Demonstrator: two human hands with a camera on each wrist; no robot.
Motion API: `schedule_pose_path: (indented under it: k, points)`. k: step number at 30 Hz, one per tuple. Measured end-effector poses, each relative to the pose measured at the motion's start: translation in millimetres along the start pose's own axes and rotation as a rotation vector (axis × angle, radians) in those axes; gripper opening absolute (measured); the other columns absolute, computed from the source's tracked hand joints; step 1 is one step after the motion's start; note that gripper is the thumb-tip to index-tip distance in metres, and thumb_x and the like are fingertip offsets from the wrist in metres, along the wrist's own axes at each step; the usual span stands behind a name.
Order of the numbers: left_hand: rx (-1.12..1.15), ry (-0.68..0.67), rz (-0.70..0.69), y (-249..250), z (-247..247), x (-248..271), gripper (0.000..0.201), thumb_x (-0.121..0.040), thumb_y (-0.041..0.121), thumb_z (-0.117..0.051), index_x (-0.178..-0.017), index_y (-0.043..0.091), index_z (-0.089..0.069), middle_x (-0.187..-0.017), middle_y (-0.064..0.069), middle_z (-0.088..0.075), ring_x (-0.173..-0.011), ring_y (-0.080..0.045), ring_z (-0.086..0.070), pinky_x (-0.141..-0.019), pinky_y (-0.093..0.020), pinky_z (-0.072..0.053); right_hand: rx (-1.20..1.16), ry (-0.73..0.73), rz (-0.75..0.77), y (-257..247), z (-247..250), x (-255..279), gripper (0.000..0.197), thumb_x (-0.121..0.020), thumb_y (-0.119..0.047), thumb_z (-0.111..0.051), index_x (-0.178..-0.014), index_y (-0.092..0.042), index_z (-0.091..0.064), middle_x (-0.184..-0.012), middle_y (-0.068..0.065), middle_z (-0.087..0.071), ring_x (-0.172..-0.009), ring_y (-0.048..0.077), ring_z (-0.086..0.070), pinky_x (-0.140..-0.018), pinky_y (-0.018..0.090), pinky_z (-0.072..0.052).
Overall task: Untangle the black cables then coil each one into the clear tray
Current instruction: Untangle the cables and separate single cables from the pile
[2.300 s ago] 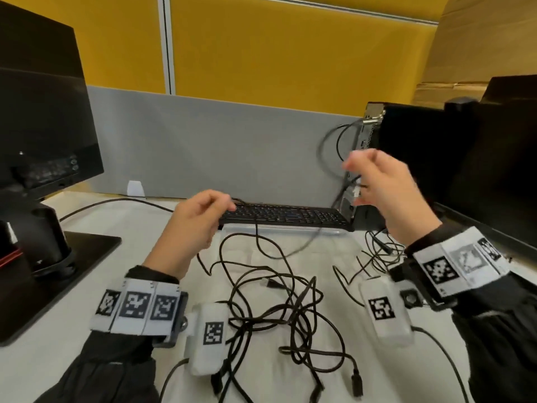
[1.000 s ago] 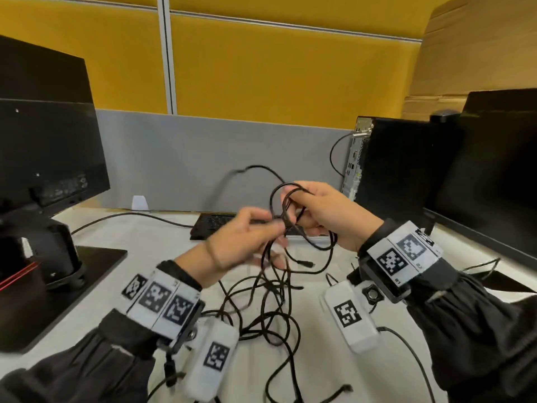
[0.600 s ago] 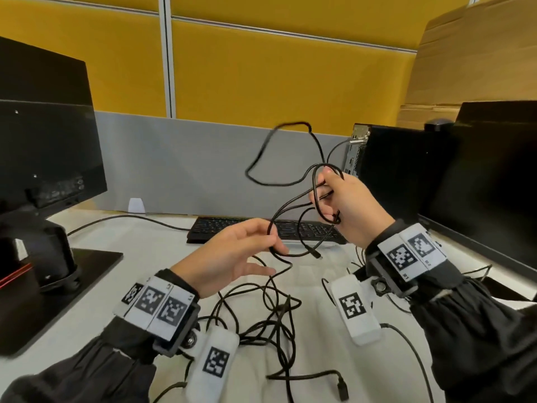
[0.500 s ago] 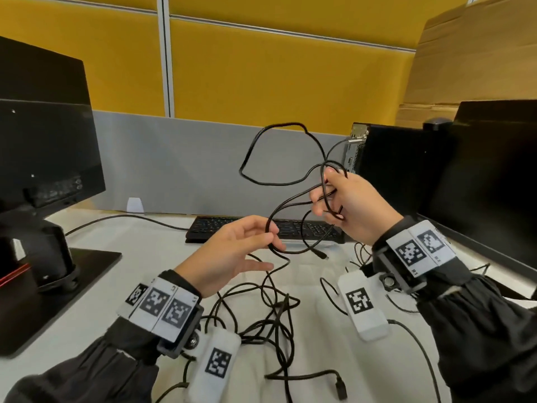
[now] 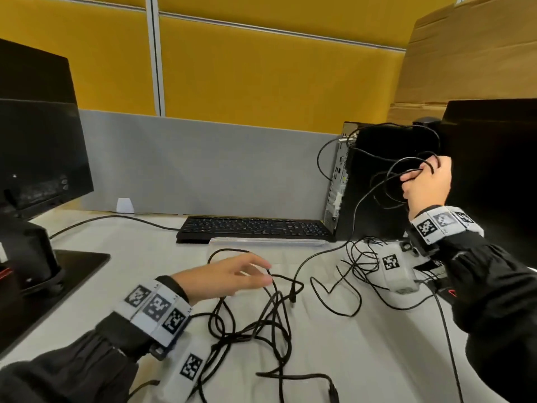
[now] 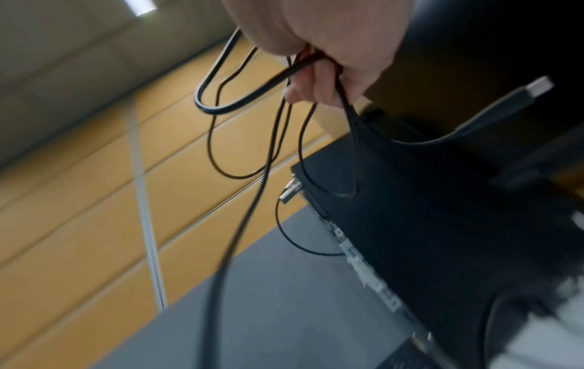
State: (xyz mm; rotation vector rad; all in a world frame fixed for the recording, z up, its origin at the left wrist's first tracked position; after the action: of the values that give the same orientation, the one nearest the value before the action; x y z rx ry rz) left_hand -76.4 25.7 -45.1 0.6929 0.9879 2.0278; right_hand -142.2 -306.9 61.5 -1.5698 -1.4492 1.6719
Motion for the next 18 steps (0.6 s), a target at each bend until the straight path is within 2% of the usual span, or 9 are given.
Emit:
schedule_pose_path:
  k: [3, 5, 6, 8, 9, 10, 13, 16, 18]
  points:
    - [-0.122, -0.297, -0.022, 20.0, -32.5, -5.4, 0.059, -0.084, 0.047, -0.062, -0.135, 0.042, -0.032, -0.121, 0.015, -0.054, -0.094, -0.007, -0.063, -0.099, -0.031, -0.045, -0.075, -0.055, -0.182, 16.4, -2.0, 7.4, 0.026, -0.097, -0.014, -0.020, -0.078, -0.024, -0.035, -0.073, 0.008, -0.059, -0.047, 0.015, -0.062, -0.037, 0.018, -0.041]
    - [-0.212, -0.433, 0.006, 26.1, -47.3, -9.4, 0.057, -0.086, 0.042, -0.063, -0.135, 0.041, -0.034, -0.105, 0.015, -0.061, -0.077, -0.010, -0.063, -0.094, -0.030, -0.046, -0.193, -0.115, -0.307, 22.2, -4.7, 15.9, 0.023, -0.098, -0.012, -0.021, -0.084, -0.021, -0.036, -0.085, 0.013, -0.063, -0.062, 0.028, -0.067, -0.043, 0.023, -0.051]
    - [-0.243, -0.457, 0.023, 26.2, -51.5, -11.9, 0.051, -0.088, 0.039, -0.061, -0.133, 0.038, -0.039, -0.094, 0.012, -0.063, -0.070, -0.011, -0.061, -0.087, -0.029, -0.047, -0.283, -0.136, -0.368, 21.5, -5.9, 19.3, 0.019, -0.098, -0.010, -0.022, -0.090, -0.017, -0.038, -0.092, 0.016, -0.063, -0.068, 0.032, -0.067, -0.044, 0.025, -0.052]
    - [-0.254, -0.406, 0.049, 24.8, -55.1, -20.5, 0.036, -0.093, 0.030, -0.053, -0.129, 0.027, -0.048, -0.078, 0.006, -0.060, -0.060, -0.009, -0.054, -0.072, -0.026, -0.047, -0.453, -0.203, -0.415, 15.2, -13.5, 22.7, 0.020, -0.097, -0.011, -0.023, -0.101, -0.003, -0.042, -0.101, 0.021, -0.059, -0.078, 0.035, -0.068, -0.047, 0.027, -0.054]
    - [-0.266, -0.353, 0.042, 25.4, -55.3, -25.4, 0.031, -0.095, 0.028, -0.049, -0.126, 0.022, -0.052, -0.076, 0.006, -0.056, -0.059, -0.008, -0.052, -0.069, -0.024, -0.046, -0.515, -0.224, -0.403, 9.8, -19.7, 24.6, 0.022, -0.097, -0.012, -0.024, -0.102, -0.002, -0.042, -0.099, 0.020, -0.058, -0.079, 0.035, -0.068, -0.053, 0.032, -0.058]
    - [-0.302, -0.302, 0.023, 26.8, -55.1, -30.2, 0.029, -0.097, 0.026, -0.045, -0.123, 0.019, -0.055, -0.075, 0.007, -0.053, -0.059, -0.006, -0.051, -0.067, -0.022, -0.045, -0.546, -0.241, -0.369, 0.2, -26.9, 29.3, 0.019, -0.097, -0.012, -0.024, -0.097, -0.007, -0.042, -0.092, 0.018, -0.057, -0.078, 0.034, -0.068, -0.061, 0.038, -0.059]
    - [-0.408, -0.229, 0.005, 28.9, -56.2, -41.5, 0.029, -0.099, 0.023, -0.040, -0.119, 0.012, -0.058, -0.069, 0.014, -0.050, -0.059, -0.002, -0.046, -0.062, -0.015, -0.039, -0.610, -0.269, -0.221, -27.8, -47.0, 44.6, 0.017, -0.099, -0.012, -0.026, -0.086, -0.018, -0.035, -0.074, 0.011, -0.053, -0.073, 0.032, -0.063, -0.076, 0.044, -0.057]
    - [-0.428, -0.251, 0.063, 21.5, -57.0, -47.3, 0.031, -0.098, 0.017, -0.037, -0.118, 0.005, -0.058, -0.065, 0.006, -0.051, -0.059, -0.008, -0.045, -0.060, -0.016, -0.038, -0.720, -0.253, -0.062, -58.4, -49.7, 51.7, 0.018, -0.099, -0.011, -0.026, -0.083, -0.017, -0.033, -0.059, 0.003, -0.053, -0.057, 0.021, -0.058, -0.076, 0.043, -0.051]
    - [-0.418, -0.257, 0.082, 16.5, -55.2, -48.9, 0.029, -0.098, 0.019, -0.039, -0.115, 0.005, -0.059, -0.064, 0.003, -0.051, -0.059, -0.009, -0.045, -0.057, -0.013, -0.039, -0.808, -0.228, 0.019, -75.4, -43.1, 49.0, 0.017, -0.100, -0.013, -0.025, -0.085, -0.016, -0.033, -0.056, 0.002, -0.051, -0.055, 0.022, -0.055, -0.068, 0.038, -0.051]
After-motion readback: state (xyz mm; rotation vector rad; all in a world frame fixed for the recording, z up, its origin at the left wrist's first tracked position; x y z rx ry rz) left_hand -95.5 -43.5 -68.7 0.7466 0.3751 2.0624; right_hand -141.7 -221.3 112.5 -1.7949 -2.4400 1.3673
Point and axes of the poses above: each hand's wrist, its own x-axis away from the middle knuckle, its own z-axis out of the back of the hand, y = z × x, the point moved 3 cm from there along -x, towards the middle knuckle
